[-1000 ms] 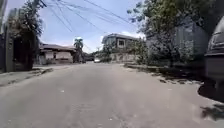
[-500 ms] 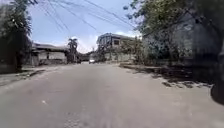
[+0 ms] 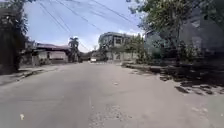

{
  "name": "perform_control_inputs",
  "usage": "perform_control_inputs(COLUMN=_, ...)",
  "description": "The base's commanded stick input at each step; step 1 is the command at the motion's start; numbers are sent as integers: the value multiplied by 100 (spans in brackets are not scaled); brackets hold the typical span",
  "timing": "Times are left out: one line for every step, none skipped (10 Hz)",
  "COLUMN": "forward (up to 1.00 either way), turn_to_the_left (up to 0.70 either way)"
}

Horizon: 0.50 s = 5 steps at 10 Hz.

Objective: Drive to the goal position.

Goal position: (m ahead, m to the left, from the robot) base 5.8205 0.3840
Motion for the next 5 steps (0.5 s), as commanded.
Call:
perform_control_inputs(forward=100, turn_to_the_left=-25)
perform_control_inputs(forward=100, turn_to_the_left=-16)
perform_control_inputs(forward=100, turn_to_the_left=-15)
perform_control_inputs(forward=100, turn_to_the_left=-12)
perform_control_inputs(forward=100, turn_to_the_left=-25)
